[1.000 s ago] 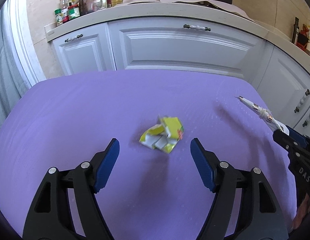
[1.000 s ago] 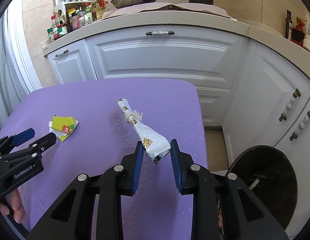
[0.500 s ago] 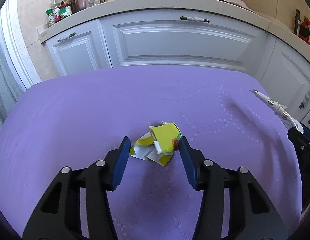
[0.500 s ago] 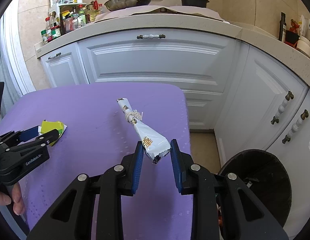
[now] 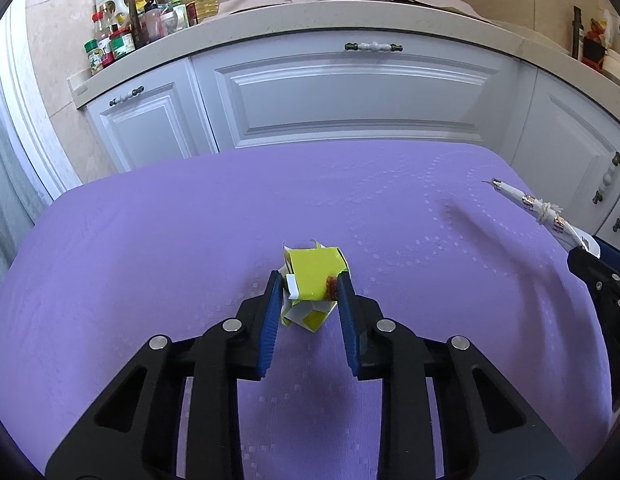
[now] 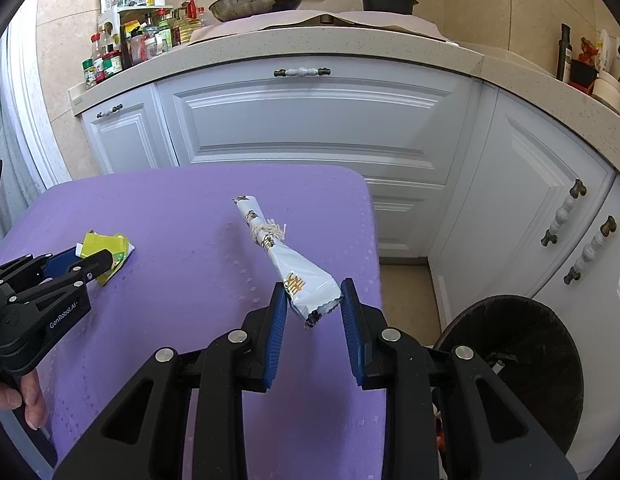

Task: Collect trash
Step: 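Carry the white tube and yellow-green packet over the bin and release both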

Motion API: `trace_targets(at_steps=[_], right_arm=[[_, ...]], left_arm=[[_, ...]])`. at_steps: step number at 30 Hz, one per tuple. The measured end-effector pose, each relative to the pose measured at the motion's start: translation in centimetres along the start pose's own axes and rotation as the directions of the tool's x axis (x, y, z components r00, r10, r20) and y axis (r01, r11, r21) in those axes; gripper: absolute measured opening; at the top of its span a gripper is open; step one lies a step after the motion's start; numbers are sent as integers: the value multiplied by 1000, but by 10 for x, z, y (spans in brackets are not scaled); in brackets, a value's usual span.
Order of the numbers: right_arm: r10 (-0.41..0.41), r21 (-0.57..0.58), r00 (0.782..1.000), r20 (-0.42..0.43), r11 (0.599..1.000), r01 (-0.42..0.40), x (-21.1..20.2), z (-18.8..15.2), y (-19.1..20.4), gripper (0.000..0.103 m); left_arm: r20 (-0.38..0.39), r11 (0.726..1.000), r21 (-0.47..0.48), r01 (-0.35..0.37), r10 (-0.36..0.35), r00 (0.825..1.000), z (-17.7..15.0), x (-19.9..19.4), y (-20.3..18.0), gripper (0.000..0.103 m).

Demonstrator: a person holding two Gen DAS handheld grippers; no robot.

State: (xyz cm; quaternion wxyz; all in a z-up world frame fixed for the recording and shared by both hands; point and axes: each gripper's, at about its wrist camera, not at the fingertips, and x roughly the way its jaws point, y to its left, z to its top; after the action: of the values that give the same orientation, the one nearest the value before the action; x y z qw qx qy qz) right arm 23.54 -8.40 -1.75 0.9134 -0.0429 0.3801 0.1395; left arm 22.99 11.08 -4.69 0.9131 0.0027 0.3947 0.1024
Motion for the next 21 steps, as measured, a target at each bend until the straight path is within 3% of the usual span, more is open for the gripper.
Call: trace_targets(at_steps=[21], right_arm=[[10,18,1000,21,1000,-11,-31,-19,5,28]], left_arm=[[35,1000,-15,-10,10,999,-22,-43,4,25]])
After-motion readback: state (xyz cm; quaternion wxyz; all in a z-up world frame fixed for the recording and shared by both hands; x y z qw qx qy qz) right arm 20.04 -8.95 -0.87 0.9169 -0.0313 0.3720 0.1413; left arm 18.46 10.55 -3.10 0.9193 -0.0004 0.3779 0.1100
